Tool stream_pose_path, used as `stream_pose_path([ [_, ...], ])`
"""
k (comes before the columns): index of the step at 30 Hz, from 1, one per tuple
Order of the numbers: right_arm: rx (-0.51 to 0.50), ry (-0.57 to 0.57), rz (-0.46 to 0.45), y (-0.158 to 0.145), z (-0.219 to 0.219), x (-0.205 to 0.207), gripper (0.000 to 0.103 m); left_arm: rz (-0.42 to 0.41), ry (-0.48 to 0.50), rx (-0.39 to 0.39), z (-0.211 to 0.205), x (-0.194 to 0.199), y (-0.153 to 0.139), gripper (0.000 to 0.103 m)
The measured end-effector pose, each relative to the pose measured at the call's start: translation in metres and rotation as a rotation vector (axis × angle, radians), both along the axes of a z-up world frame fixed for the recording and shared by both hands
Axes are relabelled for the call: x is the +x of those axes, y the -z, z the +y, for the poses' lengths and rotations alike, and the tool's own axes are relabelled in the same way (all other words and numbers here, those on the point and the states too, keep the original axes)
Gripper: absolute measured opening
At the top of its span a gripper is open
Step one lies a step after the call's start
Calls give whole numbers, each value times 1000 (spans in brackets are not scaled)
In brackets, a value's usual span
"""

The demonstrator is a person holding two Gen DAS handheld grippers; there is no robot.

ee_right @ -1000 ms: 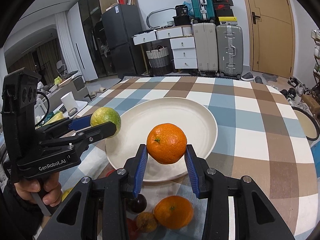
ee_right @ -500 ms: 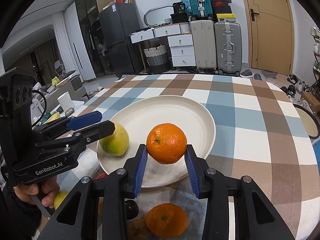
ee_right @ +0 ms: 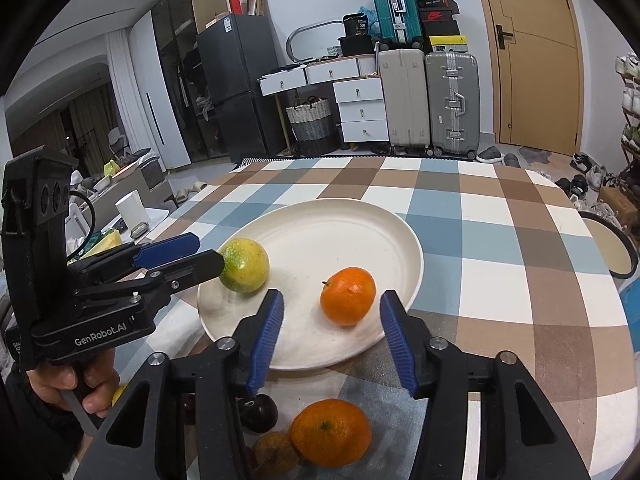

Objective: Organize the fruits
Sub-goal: 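Lower the yellow-green fruit onto the plate and open the left tool while the right tool releases the orange there, then move both tools back from the plate toward the remaining fruits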

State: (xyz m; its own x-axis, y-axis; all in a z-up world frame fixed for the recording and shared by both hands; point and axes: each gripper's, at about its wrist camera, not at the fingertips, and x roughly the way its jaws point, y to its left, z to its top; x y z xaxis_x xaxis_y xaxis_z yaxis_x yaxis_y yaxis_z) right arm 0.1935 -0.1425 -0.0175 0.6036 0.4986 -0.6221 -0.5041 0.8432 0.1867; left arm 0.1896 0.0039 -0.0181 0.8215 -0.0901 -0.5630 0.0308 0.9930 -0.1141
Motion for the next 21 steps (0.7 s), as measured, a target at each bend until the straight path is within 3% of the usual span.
stream_pose_path([
  [4,9,20,-3,-1,-6,-3,79,-22,-3,-2,0,-9,-2,81],
  [8,16,32,-17,-3,-9,-6,91,-24,-3,3,-2,-15,-2,83],
  [11,17,44,-30,-4,-11,-8,100,-19,-27,20,-3,-18,-3,91],
  [13,23,52,-40,-6,-13,-9,102,-31,-32,20,-4,-23,-6,102],
  [21,27,74,-26,-6,-23,-13,103,-61,-47,28,-2,-44,-19,102],
])
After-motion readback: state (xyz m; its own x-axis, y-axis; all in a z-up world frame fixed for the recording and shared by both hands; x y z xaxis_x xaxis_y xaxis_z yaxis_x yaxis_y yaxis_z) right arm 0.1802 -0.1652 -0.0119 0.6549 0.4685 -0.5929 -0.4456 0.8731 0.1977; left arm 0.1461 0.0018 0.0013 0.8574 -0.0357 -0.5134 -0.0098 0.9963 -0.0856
